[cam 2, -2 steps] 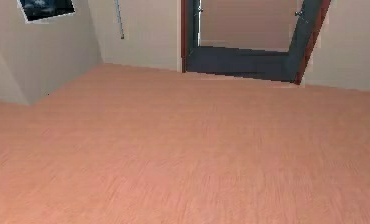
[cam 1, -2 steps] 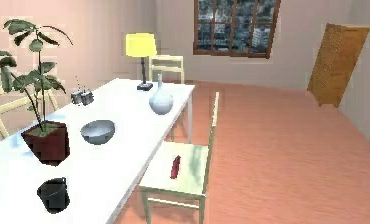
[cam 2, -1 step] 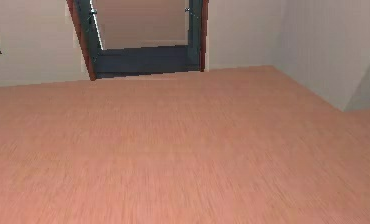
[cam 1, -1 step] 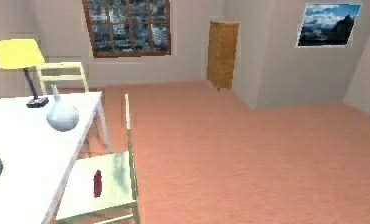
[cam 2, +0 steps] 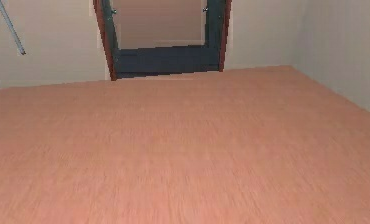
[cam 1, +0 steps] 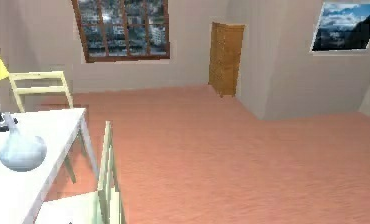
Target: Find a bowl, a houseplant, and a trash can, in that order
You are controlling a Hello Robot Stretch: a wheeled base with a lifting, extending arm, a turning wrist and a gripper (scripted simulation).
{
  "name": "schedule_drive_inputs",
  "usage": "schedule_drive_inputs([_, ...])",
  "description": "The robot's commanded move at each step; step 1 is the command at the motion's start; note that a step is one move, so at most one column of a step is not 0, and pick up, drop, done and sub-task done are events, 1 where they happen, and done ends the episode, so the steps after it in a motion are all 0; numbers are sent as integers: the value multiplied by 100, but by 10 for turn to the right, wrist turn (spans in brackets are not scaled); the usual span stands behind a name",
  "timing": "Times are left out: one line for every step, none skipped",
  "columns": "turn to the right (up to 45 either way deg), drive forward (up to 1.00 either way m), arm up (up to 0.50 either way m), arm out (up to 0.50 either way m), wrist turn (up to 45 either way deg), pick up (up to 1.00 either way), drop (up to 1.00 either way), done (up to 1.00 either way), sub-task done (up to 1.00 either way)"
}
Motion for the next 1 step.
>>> schedule_drive_inputs([-450, 0, 0, 0, 0, 0, 0, 0, 0])
